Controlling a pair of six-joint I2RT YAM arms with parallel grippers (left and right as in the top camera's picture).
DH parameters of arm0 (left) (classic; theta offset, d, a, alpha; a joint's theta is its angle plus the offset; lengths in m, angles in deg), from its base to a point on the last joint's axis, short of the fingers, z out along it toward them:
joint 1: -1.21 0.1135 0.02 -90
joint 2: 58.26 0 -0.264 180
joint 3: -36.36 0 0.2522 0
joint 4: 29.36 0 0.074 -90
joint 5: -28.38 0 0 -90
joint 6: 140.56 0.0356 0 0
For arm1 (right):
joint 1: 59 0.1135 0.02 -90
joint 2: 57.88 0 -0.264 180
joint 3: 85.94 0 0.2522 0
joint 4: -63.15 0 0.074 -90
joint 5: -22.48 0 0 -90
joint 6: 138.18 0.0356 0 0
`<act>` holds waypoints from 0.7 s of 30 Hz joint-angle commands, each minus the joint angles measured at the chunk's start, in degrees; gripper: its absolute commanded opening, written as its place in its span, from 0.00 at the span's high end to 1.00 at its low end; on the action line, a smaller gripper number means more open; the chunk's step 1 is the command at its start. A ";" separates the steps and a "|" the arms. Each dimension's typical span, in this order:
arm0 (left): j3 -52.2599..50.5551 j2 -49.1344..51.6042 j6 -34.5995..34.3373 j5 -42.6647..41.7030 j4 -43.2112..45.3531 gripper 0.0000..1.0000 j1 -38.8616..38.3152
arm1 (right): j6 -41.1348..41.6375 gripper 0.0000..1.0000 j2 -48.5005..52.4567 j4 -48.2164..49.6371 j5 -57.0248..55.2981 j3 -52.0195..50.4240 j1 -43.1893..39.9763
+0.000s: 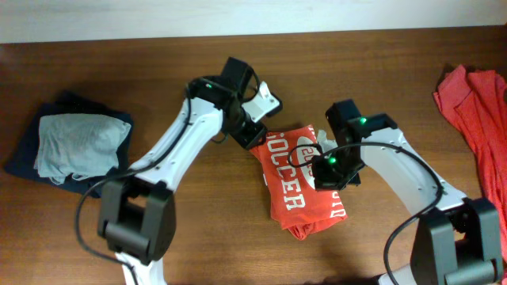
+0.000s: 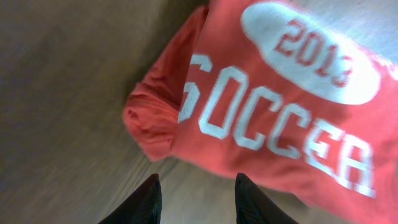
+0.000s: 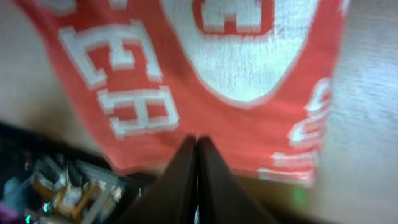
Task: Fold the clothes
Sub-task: 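Smooth the printed bundle with both grippers from left and right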
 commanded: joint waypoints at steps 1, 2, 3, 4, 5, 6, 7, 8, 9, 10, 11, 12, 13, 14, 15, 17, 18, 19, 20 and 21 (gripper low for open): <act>-2.38 3.65 1.11 -1.66 2.21 0.62 -0.72 | -1.11 0.94 0.96 3.26 1.99 -4.15 0.31; -2.45 4.90 1.11 -1.27 2.51 0.62 -0.72 | -1.01 0.94 1.05 4.48 1.60 -5.60 0.28; -2.45 5.95 1.11 -0.92 2.67 0.61 -0.72 | -0.98 0.94 1.18 5.51 1.18 -6.97 0.28; -2.45 7.04 1.05 -0.22 2.67 0.62 -0.70 | -0.92 0.95 1.22 6.16 0.74 -8.28 0.31; -2.45 7.98 0.87 0.68 2.56 0.61 -0.66 | -0.28 0.94 1.38 6.62 0.17 -9.57 0.31; -2.45 8.76 0.61 1.81 2.34 0.62 -0.55 | 0.48 0.94 1.44 6.71 -0.52 -10.67 0.28; -2.45 9.55 -0.39 3.54 2.05 0.64 -0.55 | 1.42 0.95 1.53 6.69 -1.66 -11.56 0.31; -2.45 10.05 -1.79 5.90 1.77 0.65 -0.55 | 2.25 0.94 1.53 6.58 -3.04 -12.31 0.31; -2.45 10.43 -2.99 8.17 1.57 0.68 -0.55 | 3.19 0.95 1.53 6.34 -4.66 -12.79 0.28; -2.45 10.45 -4.66 11.06 1.38 0.70 -0.55 | 4.24 0.95 1.53 5.73 -5.99 -12.85 0.28; -2.45 10.45 -6.36 13.75 1.31 0.73 -0.50 | 4.72 0.95 1.51 5.18 -6.73 -12.81 0.28; -2.27 10.32 -8.13 16.20 1.11 0.73 -0.44 | 4.85 0.95 1.42 4.76 -6.78 -12.79 0.28; -1.84 10.21 -9.44 18.34 0.68 0.74 -0.33 | 4.85 0.95 1.27 4.46 -6.73 -12.70 0.24; -1.03 10.08 -10.60 20.04 -0.20 0.76 0.00 | 4.85 0.95 1.14 4.15 -6.73 -12.59 0.24; 0.15 10.03 -11.30 20.63 -1.51 0.77 0.46 | 4.85 0.95 0.90 3.80 -6.71 -12.31 0.24; 3.19 9.73 -12.87 20.57 -4.55 0.79 1.46 | 4.79 0.96 0.02 2.45 -6.69 -11.23 0.24; 4.83 9.53 -13.60 20.31 -6.12 0.79 1.92 | 4.79 0.96 -0.48 1.86 -6.69 -10.73 0.24; 6.62 9.22 -13.75 19.23 -7.91 0.79 2.34 | 4.76 0.96 -1.29 1.16 -6.54 -9.99 0.24; 8.79 8.85 -13.73 17.25 -10.14 0.76 2.89 | 3.78 0.96 -2.38 0.44 -5.68 -9.05 0.24; 10.69 8.50 -13.73 15.17 -12.04 0.71 3.28 | 2.73 0.96 -3.26 0.00 -4.74 -8.28 0.24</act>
